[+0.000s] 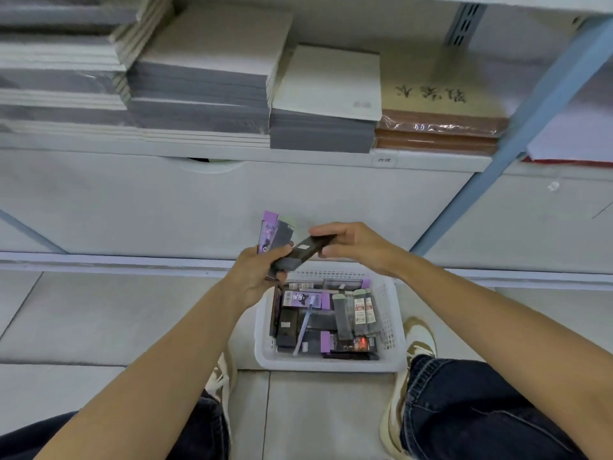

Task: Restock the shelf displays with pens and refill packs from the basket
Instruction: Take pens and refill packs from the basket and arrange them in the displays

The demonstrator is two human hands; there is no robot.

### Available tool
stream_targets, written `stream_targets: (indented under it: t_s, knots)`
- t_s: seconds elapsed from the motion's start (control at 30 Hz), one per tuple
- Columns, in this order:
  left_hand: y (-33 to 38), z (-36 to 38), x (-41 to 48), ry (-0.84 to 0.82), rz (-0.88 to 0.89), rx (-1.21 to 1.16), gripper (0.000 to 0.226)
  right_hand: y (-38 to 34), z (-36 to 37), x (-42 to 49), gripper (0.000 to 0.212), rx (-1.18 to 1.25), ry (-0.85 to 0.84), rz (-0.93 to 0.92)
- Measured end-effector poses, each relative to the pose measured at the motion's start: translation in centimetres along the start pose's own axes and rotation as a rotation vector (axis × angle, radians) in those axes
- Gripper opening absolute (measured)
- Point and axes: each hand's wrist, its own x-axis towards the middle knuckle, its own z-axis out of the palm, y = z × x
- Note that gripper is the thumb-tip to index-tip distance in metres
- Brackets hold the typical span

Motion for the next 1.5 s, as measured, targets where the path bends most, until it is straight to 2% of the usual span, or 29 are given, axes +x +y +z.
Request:
stream_targets:
  t_s: [0.07, 0.2, 0.23, 0.33, 0.43, 0.53, 0.7, 0.9, 1.0, 1.1, 1.2, 1.33, 1.5]
  knots:
    - [1.1, 0.0, -0.9, -0.054, -0.017, -0.041, 0.021, -1.2, 0.1, -0.6, 0.031, -0.098, 0.049, -0.033]
    - [3.2, 0.8, -2.9, -0.186, -0.004, -0.097, 0.048, -3.7, 0.0, -1.5, 0.018, -0.118, 0.194, -0.086]
    - [3.7, 1.1, -3.4, -0.191, 0.039, -0.108, 0.047, -4.2, 0.0, -1.7, 0.017, -0.093, 0.212, -0.089]
    - [4.6, 2.7, -4.9, -0.101, 0.249, -0.082, 0.017, -6.0, 0.1, -2.4, 0.012, -0.022, 0.177, -0.111]
    - [5.7, 4.0, -6.3, -0.002, 0.397, -0.030, 0.013, -8.0, 0.4, -3.1, 0.013, -0.053, 0.106, -0.127]
    - [7.3, 4.8, -7.7, 0.042, 0.487, 0.093, 0.008, -10.7, 0.5, -3.7, 0.015, -0.102, 0.132, -0.197]
    - [9.7, 6.8, -10.3, -0.054, 0.576, 0.224, 0.013, -16.4, 0.0, -4.5, 0.031, -0.177, 0.259, -0.405]
    - [14.6, 9.6, -13.4, -0.143, 0.606, 0.119, 0.007, -22.6, -2.3, -5.7, 0.018, -0.220, 0.350, -0.500]
    - [17.5, 10.2, -14.6, -0.184, 0.763, 0.157, 0.006, -26.0, -3.6, -6.3, 0.017, -0.148, 0.369, -0.542]
    - [20.5, 10.3, -15.7, -0.155, 0.936, 0.196, 0.017, -30.0, -4.9, -6.8, 0.015, -0.168, 0.420, -0.615]
    - [23.5, 9.2, -16.4, -0.096, 1.056, 0.142, 0.017, -34.2, -5.5, -6.4, 0.013, -0.150, 0.490, -0.711]
    - [26.6, 6.4, -16.6, 0.013, 1.086, 0.044, 0.027, -38.5, -5.3, -4.1, 0.013, -0.196, 0.547, -0.759]
    - [28.3, 3.6, -16.1, 0.094, 1.076, 0.019, 0.030, -40.7, -4.1, 0.5, 0.014, -0.319, 0.514, -0.776]
